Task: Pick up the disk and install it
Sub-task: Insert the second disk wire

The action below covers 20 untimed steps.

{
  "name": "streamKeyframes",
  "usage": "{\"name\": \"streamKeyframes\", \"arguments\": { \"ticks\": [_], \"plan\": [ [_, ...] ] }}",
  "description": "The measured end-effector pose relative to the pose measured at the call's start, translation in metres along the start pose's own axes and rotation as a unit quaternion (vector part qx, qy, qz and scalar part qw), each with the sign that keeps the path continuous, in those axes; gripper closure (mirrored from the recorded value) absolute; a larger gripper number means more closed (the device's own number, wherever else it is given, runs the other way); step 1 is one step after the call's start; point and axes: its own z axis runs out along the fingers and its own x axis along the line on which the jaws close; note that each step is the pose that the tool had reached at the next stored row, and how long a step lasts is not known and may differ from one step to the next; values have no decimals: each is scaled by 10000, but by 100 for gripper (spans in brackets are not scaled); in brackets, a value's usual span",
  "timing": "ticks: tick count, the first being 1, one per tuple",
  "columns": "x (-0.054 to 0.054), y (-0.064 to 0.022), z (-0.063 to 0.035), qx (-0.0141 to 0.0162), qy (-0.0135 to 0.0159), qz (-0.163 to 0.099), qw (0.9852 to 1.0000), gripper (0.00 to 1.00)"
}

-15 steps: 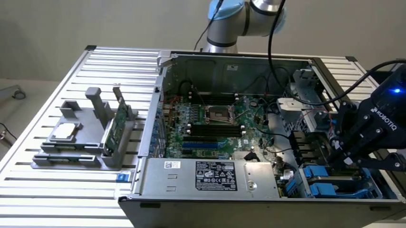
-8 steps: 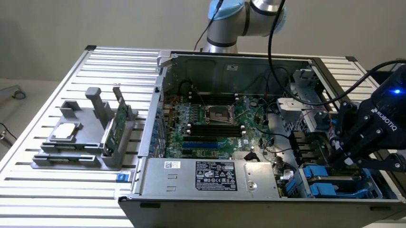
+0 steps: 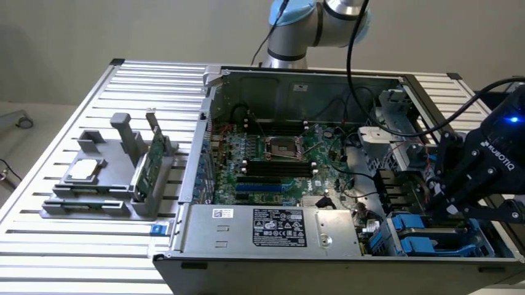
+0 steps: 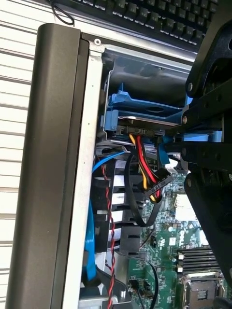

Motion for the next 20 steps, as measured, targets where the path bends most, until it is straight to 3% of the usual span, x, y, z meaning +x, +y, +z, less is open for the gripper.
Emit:
{"name": "streamKeyframes", "arguments": {
  "ticks": [8, 14, 20],
  "plan": [
    [-29, -11, 8, -37, -2, 1, 10000, 84],
    [-42, -11, 30, -78, 20, -1, 10000, 84],
    [-52, -9, 48, -105, 21, 0, 9999, 84]
  ]
}}
